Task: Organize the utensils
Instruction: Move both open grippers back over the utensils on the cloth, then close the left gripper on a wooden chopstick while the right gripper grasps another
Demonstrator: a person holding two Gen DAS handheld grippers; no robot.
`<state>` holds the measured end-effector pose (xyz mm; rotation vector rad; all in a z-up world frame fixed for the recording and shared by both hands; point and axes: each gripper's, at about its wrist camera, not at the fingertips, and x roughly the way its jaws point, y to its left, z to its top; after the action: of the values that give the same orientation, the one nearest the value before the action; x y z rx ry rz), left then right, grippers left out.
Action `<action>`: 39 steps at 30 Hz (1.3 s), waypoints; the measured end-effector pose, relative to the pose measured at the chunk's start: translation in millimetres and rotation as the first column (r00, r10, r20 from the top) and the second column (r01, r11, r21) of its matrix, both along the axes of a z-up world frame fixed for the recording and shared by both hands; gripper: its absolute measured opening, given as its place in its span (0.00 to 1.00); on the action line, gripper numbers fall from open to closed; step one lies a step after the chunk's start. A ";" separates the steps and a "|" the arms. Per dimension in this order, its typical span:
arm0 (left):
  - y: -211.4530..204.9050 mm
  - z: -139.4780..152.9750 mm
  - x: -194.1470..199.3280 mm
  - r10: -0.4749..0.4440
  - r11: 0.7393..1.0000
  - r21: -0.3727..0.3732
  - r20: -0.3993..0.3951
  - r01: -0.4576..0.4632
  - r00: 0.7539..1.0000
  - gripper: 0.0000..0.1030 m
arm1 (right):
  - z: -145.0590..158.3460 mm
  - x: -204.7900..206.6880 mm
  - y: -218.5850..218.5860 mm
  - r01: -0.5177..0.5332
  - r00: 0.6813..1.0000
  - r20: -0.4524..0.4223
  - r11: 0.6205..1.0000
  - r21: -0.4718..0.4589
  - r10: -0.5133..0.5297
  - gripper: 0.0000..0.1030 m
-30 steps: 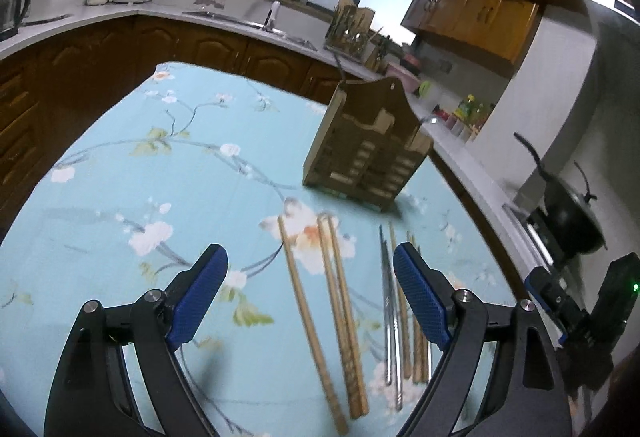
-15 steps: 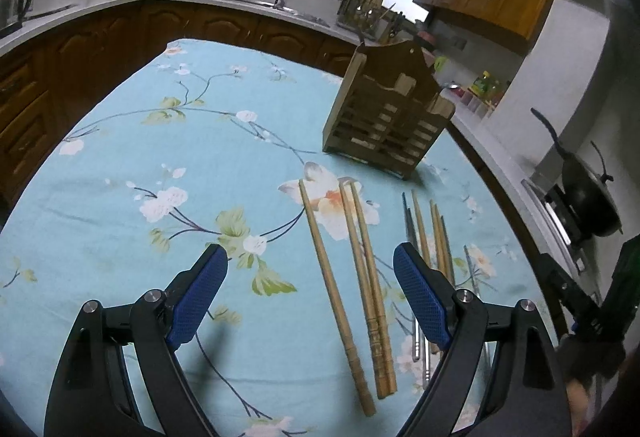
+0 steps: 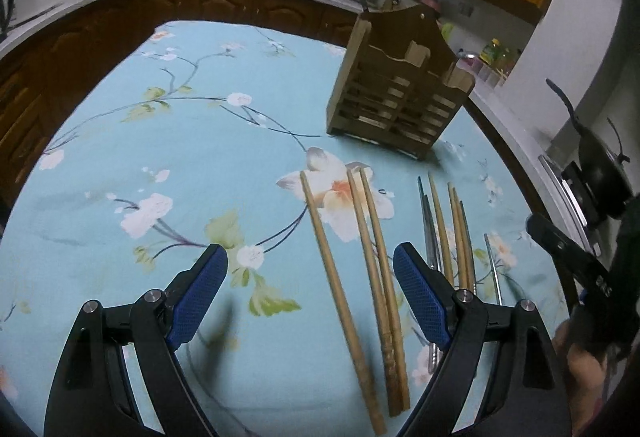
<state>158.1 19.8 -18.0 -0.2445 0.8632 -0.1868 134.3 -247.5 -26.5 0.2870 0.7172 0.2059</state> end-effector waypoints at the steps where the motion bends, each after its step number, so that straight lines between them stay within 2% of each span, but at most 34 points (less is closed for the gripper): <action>1: -2.0 -0.4 3.5 -0.004 1.000 0.005 -0.004 0.004 1.000 0.84 | -1.3 5.8 0.6 -0.002 1.000 -0.011 1.000 0.003 0.002 0.79; 4: -9.3 -0.1 13.5 -0.013 0.999 0.037 -0.003 0.014 1.000 0.79 | -4.6 21.0 3.8 -0.007 0.999 -0.034 1.000 0.003 0.007 0.73; 6: -13.0 -1.1 23.2 -0.018 0.999 0.040 -0.011 0.019 1.000 0.74 | -9.1 34.5 7.0 -0.013 0.998 -0.067 1.000 0.004 0.013 0.63; 10: -21.4 -6.5 41.1 -0.038 0.998 0.055 -0.036 0.040 0.999 0.59 | -19.3 59.3 14.5 -0.025 0.992 -0.125 1.000 -0.016 0.023 0.52; 12: -25.1 -11.3 51.3 -0.050 0.996 0.064 -0.057 0.054 0.997 0.53 | -26.2 72.7 16.9 -0.024 0.988 -0.155 0.999 -0.021 0.020 0.41; 13: -26.7 -14.0 56.7 -0.053 0.996 0.071 -0.070 0.058 0.996 0.50 | -28.5 77.4 18.0 -0.024 0.986 -0.163 0.999 -0.023 0.020 0.39; 18: -31.9 -23.5 73.8 -0.063 0.994 0.088 -0.103 0.072 0.993 0.48 | -43.1 104.3 20.9 -0.017 0.978 -0.211 0.998 -0.058 0.005 0.27; 21: -34.5 -29.6 81.1 -0.073 0.992 0.093 -0.122 0.084 0.990 0.42 | -50.8 116.6 20.7 -0.016 0.970 -0.243 0.997 -0.070 -0.002 0.21; 24: -35.9 -39.4 87.9 -0.077 0.993 0.081 -0.146 0.089 0.986 0.34 | -58.8 125.3 26.7 -0.035 0.962 -0.274 0.994 -0.105 0.005 0.18; 26: -39.1 -39.3 88.4 -0.078 0.990 0.109 -0.122 0.091 0.990 0.32 | -60.2 127.0 36.4 -0.055 0.964 -0.267 0.984 -0.170 0.007 0.18; 28: -41.4 -40.6 90.3 -0.085 0.988 0.118 -0.114 0.098 0.990 0.14 | -60.3 127.3 42.7 -0.063 0.965 -0.263 0.976 -0.209 0.006 0.18; 30: -41.9 -41.0 92.2 -0.092 0.987 0.121 -0.109 0.105 0.990 0.07 | -61.3 127.8 46.3 -0.069 0.967 -0.255 0.969 -0.239 0.006 0.10; 31: -41.2 -40.7 93.0 -0.096 0.988 0.114 -0.107 0.108 0.990 0.06 | -61.7 126.8 47.5 -0.070 0.969 -0.246 0.965 -0.252 0.006 0.10; 34: -40.7 -40.3 93.5 -0.102 0.987 0.111 -0.106 0.114 0.989 0.05 | -61.9 124.6 45.2 -0.066 0.971 -0.240 0.969 -0.238 0.007 0.08; 39: -36.7 -32.9 86.1 -0.115 0.990 0.071 -0.096 0.122 0.989 0.05 | -55.6 121.8 36.0 -0.047 0.970 -0.241 0.992 -0.114 0.018 0.06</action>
<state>244.2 -17.0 -50.9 -0.1311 0.9747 -0.2547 256.1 -211.5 -82.1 0.1876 0.9707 0.1602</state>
